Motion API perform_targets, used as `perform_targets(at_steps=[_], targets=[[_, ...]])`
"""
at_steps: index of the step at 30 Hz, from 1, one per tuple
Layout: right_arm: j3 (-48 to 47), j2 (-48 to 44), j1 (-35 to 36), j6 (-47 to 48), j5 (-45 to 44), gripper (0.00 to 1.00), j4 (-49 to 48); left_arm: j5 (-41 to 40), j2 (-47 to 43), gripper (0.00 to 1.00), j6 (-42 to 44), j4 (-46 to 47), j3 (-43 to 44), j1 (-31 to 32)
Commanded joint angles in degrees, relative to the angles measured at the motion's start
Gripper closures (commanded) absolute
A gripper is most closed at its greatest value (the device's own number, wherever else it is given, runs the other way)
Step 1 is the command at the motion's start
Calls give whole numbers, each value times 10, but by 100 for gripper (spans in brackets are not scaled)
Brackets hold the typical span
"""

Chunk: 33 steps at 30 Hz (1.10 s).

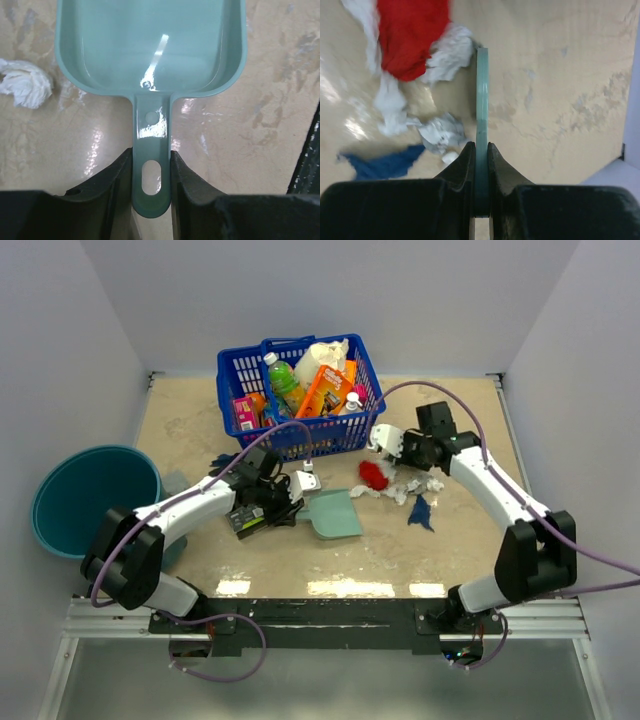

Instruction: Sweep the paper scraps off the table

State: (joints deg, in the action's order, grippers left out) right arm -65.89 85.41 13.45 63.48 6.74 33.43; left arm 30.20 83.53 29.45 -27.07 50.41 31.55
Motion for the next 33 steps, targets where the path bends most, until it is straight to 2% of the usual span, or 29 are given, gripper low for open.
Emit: perform_targets(at_steps=[1,4,9,12,14,18,25,29,33], targets=[[-14,-51,21,-259,2,100,21,-69,-4,100,-22,32,16,-2],[-42,-73,14,-345,-25,100,39,-94,-5,100,-26,43,6,0],[-56,-69,15,-402,-85,100,25,-132,-5,100,-41,33,13,1],[-64,-58,14,-432,-126,100,22,-152,2,100,-28,-7,33,1],[-55,-59,14,-455,-176,100,7,-152,5,100,-19,-20,35,1],[-55,-35,14,-498,-212,100,20,-131,15,100,8,-40,41,3],[-59,-11,13,-565,-157,100,57,-86,66,100,18,-62,62,16],[-56,-8,13,-589,-83,100,65,-76,92,100,7,-51,82,21],[-56,-8,15,-658,25,100,45,-71,120,100,1,-40,104,30]])
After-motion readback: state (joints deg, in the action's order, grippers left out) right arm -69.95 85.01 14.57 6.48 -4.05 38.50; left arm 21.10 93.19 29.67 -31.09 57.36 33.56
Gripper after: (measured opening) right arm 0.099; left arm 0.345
